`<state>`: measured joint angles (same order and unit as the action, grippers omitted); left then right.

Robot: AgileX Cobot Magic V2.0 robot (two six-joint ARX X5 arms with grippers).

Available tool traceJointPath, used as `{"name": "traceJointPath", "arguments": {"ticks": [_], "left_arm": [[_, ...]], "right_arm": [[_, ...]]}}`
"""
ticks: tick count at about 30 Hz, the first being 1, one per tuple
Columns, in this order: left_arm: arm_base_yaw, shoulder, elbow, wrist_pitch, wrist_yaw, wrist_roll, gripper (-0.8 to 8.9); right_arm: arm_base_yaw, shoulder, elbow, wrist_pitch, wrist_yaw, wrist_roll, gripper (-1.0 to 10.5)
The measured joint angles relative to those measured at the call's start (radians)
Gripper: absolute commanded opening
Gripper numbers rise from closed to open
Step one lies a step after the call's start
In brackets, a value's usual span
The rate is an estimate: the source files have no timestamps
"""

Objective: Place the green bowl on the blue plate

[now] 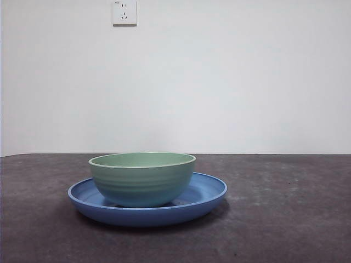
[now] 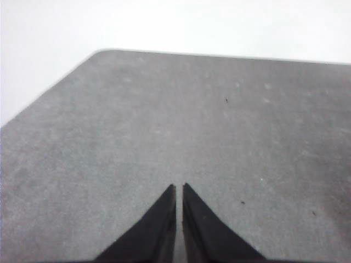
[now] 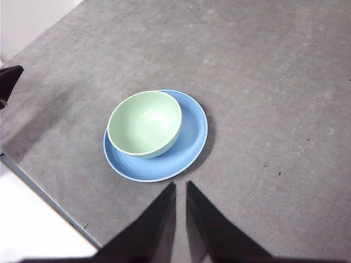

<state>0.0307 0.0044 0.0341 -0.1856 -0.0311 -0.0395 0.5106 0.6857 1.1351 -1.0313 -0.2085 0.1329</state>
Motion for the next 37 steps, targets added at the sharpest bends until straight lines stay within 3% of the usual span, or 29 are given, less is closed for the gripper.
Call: {"name": "traceJointPath", "arguments": {"ticks": [27,31,33,37], "left_arm": [[0.0,0.0,-0.002,0.003,0.0,0.0,0.19],[0.0,0.0,-0.002,0.003,0.0,0.0,0.19],[0.0,0.0,-0.002,0.003,0.0,0.0,0.19],[0.0,0.0,-0.002,0.003,0.0,0.0,0.19]], "right_arm": [[-0.004,-0.006,-0.001,0.004,0.003,0.0,0.3],[-0.09,-0.042,-0.018,0.019,-0.02,-0.002,0.3],[-0.174,-0.087,-0.053,0.061,-0.079,-0.005,0.3],[-0.345,-0.21,-0.21,0.29,-0.09,-0.047,0.3]]}}
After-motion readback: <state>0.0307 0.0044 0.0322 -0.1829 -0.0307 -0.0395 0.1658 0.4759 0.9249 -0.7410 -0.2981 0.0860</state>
